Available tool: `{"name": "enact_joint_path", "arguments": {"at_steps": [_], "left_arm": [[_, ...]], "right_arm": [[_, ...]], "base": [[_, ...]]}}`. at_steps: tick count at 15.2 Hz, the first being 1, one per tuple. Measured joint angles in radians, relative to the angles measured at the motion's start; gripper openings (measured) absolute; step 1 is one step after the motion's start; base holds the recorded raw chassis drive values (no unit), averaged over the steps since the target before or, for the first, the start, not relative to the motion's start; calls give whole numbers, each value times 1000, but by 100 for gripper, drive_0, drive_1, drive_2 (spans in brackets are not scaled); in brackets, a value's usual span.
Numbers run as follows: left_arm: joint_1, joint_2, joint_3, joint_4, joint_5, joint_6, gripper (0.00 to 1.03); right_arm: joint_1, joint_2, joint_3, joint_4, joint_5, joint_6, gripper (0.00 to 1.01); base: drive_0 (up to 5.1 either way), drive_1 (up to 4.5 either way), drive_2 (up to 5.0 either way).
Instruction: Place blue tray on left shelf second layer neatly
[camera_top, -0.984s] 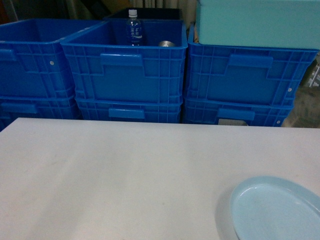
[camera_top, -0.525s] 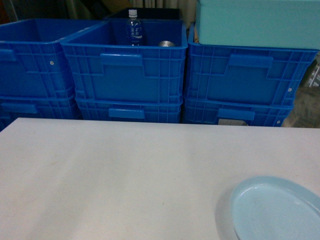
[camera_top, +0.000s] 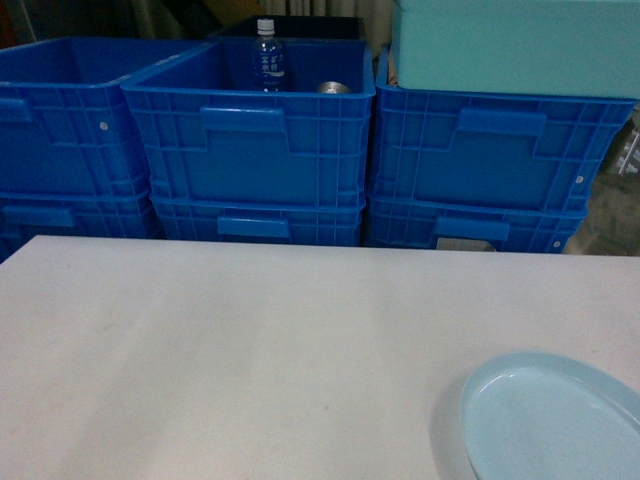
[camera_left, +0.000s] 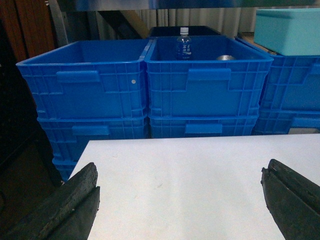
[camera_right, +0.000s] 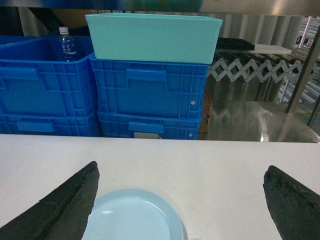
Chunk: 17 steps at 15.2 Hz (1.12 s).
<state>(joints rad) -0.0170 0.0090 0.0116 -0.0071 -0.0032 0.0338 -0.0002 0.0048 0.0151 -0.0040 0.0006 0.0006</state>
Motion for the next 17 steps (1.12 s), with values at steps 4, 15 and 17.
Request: {"name": "enact_joint_path", "arguments": {"at_steps": [4,15,17], "left_arm": [[0,0,0,0,0,0,98],[0,0,0,0,0,0,98],[0,0,0,0,1,0,98]], "right_arm": [[0,0,0,0,0,0,98],[-205,599,217,412,-342,130,98],[-220,953,487,260,-544,166,98]], "base": [[0,0,0],[0,0,0],[0,0,0]]}}
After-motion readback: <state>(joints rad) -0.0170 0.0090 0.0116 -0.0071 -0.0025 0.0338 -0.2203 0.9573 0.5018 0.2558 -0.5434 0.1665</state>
